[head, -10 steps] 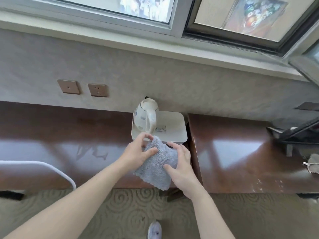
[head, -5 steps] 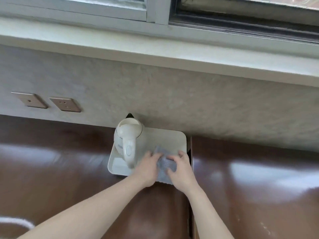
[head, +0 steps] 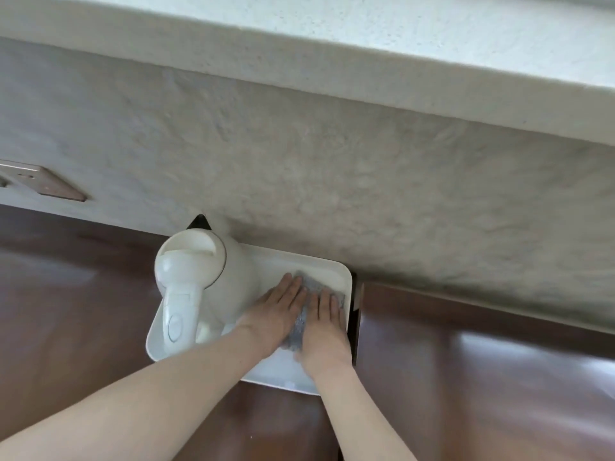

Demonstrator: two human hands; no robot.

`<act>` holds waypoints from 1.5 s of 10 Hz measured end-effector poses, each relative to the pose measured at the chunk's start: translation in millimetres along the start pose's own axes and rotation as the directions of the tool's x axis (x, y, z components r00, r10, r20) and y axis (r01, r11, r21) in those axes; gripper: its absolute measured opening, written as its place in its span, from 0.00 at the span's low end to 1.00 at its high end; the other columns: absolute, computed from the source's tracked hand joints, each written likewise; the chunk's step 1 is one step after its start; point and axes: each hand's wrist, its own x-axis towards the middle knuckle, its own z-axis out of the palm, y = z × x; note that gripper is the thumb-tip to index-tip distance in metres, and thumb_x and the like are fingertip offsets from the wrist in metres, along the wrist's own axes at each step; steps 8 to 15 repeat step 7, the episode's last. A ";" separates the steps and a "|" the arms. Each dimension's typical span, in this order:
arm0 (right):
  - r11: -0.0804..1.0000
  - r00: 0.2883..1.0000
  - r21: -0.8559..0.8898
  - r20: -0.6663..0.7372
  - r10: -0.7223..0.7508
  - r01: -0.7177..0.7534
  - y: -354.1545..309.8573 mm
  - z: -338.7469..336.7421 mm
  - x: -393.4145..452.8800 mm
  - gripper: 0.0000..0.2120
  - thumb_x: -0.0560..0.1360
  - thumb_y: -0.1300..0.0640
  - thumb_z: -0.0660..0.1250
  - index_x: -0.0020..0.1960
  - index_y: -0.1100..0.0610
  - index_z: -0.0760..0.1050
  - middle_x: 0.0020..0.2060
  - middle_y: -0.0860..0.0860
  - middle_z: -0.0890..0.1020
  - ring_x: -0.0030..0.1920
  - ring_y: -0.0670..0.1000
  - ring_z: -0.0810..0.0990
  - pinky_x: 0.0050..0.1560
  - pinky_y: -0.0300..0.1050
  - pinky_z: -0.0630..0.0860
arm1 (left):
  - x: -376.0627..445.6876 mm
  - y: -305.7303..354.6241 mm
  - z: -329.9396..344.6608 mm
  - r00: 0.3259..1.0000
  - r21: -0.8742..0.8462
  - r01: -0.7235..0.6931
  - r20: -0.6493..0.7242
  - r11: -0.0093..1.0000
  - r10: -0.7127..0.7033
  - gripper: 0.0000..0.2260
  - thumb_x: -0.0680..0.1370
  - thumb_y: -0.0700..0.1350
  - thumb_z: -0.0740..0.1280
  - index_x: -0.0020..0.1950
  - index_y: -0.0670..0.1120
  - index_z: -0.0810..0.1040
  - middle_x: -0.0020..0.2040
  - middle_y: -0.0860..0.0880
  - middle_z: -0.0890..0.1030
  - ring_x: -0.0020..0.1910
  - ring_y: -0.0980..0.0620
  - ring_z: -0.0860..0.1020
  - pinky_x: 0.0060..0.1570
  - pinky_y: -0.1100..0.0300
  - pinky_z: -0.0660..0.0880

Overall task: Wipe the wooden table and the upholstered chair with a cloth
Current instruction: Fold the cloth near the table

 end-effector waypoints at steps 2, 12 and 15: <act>0.999 0.998 0.005 0.062 -0.033 0.033 5.9 -8.5 17.1 0.58 0.72 0.43 0.73 0.79 0.62 0.33 0.79 0.59 0.35 0.79 0.58 0.33 0.78 0.49 0.34 | 15.4 -4.4 -9.6 0.998 0.070 0.056 0.039 0.996 -0.059 0.52 0.76 0.62 0.69 0.82 0.45 0.35 0.83 0.47 0.36 0.78 0.39 0.30 0.77 0.50 0.35; 0.993 0.994 0.111 -0.103 -0.029 0.041 -32.1 -55.9 -64.8 0.40 0.79 0.56 0.63 0.80 0.63 0.41 0.80 0.58 0.45 0.80 0.55 0.42 0.79 0.46 0.40 | -107.1 -37.8 -59.5 0.976 0.357 -0.004 -0.201 0.934 0.081 0.35 0.83 0.57 0.61 0.82 0.41 0.52 0.82 0.37 0.50 0.81 0.36 0.44 0.78 0.45 0.40; 0.993 0.994 0.111 -0.103 -0.029 0.041 -32.1 -55.9 -64.8 0.40 0.79 0.56 0.63 0.80 0.63 0.41 0.80 0.58 0.45 0.80 0.55 0.42 0.79 0.46 0.40 | -107.1 -37.8 -59.5 0.976 0.357 -0.004 -0.201 0.934 0.081 0.35 0.83 0.57 0.61 0.82 0.41 0.52 0.82 0.37 0.50 0.81 0.36 0.44 0.78 0.45 0.40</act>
